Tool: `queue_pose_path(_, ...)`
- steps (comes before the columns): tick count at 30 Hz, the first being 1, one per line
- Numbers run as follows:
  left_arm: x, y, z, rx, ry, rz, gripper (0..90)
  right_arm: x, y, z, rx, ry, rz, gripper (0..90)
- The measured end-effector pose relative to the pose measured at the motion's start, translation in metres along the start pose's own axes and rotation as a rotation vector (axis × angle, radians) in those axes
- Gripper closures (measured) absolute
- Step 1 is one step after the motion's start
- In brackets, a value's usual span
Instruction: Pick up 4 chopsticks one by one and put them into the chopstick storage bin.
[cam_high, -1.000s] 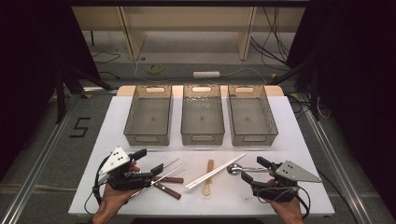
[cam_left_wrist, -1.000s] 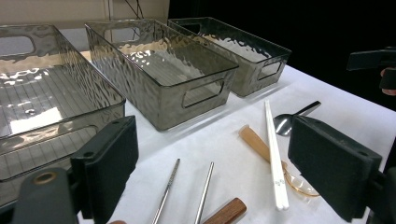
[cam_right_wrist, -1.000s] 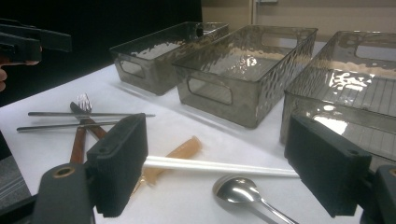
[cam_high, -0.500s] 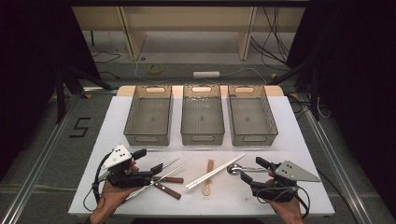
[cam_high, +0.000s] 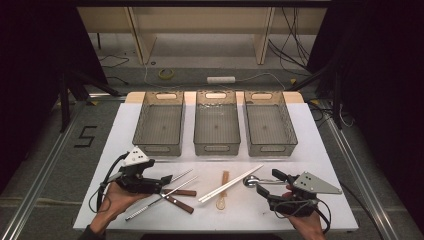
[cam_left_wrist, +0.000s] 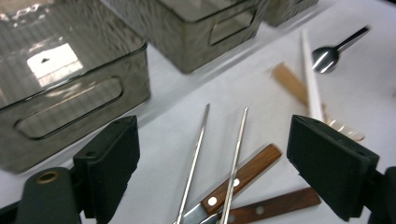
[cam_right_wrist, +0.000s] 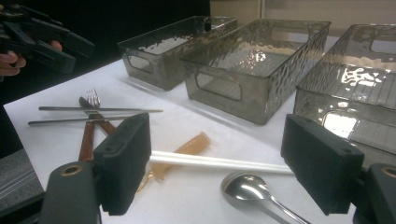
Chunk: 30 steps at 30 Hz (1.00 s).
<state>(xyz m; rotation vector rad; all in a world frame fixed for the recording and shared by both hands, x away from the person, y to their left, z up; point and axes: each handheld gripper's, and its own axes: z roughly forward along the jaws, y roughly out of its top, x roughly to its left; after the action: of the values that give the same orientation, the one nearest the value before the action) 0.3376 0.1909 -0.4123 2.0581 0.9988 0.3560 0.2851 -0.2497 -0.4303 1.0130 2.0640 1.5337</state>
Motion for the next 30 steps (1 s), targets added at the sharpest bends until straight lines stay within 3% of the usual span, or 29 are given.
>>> queue_pose_path(7, 0.016, 0.006, 0.006, 0.15, 0.034, 0.018, 21.8, 0.0, 0.0, 0.002, 0.008, 0.011, -0.001, 25.6)
queue_pose_path(10, 0.018, 0.005, 0.004, 0.192, 0.055, 0.033, 24.6, 0.0, 0.0, 0.002, 0.008, 0.014, 0.001, 25.8)
queue_pose_path(19, 0.017, -0.008, 0.007, 0.332, 0.049, 0.057, 32.5, 0.001, 0.0, 0.003, 0.02, 0.021, -0.003, 26.1)
queue_pose_path(30, 0.018, -0.023, 0.012, 0.397, 0.06, 0.072, 47.9, 0.001, 0.0, 0.002, 0.021, 0.025, -0.001, 26.6)
